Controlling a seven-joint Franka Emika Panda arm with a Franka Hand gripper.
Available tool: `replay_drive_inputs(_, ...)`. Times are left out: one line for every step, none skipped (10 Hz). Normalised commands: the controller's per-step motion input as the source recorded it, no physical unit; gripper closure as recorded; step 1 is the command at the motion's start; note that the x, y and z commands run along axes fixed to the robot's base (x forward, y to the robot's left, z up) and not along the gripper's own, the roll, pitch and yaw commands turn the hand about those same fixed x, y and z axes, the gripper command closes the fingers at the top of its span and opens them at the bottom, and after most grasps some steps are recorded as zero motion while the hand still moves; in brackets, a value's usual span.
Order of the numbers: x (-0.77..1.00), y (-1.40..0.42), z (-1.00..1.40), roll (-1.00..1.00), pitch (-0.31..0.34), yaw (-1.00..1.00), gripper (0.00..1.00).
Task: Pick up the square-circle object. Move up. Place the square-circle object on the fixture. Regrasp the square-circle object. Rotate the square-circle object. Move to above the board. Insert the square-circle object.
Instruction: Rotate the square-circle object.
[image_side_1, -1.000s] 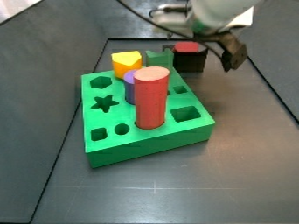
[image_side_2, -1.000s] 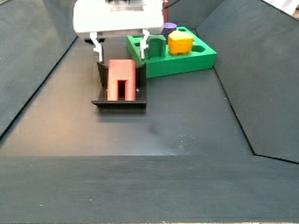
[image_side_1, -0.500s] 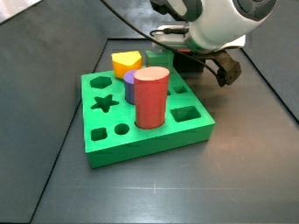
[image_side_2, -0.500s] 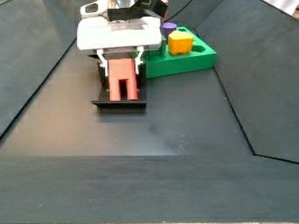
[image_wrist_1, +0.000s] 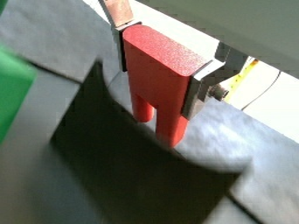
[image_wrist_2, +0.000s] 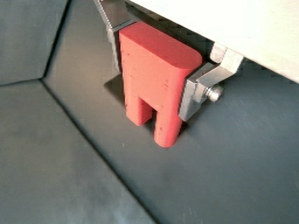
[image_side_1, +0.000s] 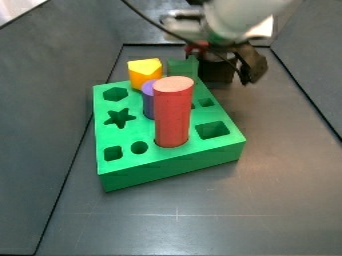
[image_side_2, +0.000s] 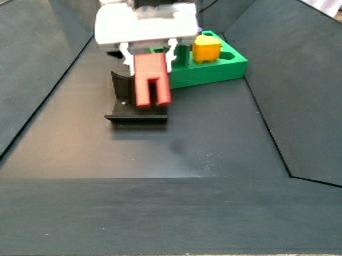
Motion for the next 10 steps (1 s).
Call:
replay_drive_inputs(-0.83, 0.09, 1.00, -0.10, -0.076, 0.00, 1.00)
replay_drive_inputs(-0.83, 0.09, 1.00, -0.11, -0.088, -0.01, 1.00)
replay_drive_inputs(-0.84, 0.08, 1.00, -0.12, -0.096, -0.03, 1.00)
replay_drive_inputs(-0.85, 0.08, 1.00, -0.12, -0.102, -0.04, 1.00)
replay_drive_inputs(-0.86, 0.08, 1.00, -0.13, -0.101, -0.06, 1.00)
replay_drive_inputs(-0.87, 0.08, 1.00, -0.13, -0.100, -0.07, 1.00)
replay_drive_inputs(-0.90, 0.07, 1.00, -0.14, -0.083, -0.09, 1.00)
replay_drive_inputs(-0.91, 0.07, 1.00, -0.14, -0.072, -0.10, 1.00)
replay_drive_inputs(-0.87, 0.06, 0.92, -0.13, -0.058, -0.10, 1.00)
replay_drive_inputs(-0.69, 0.04, 0.68, -0.14, -0.044, -0.10, 1.00)
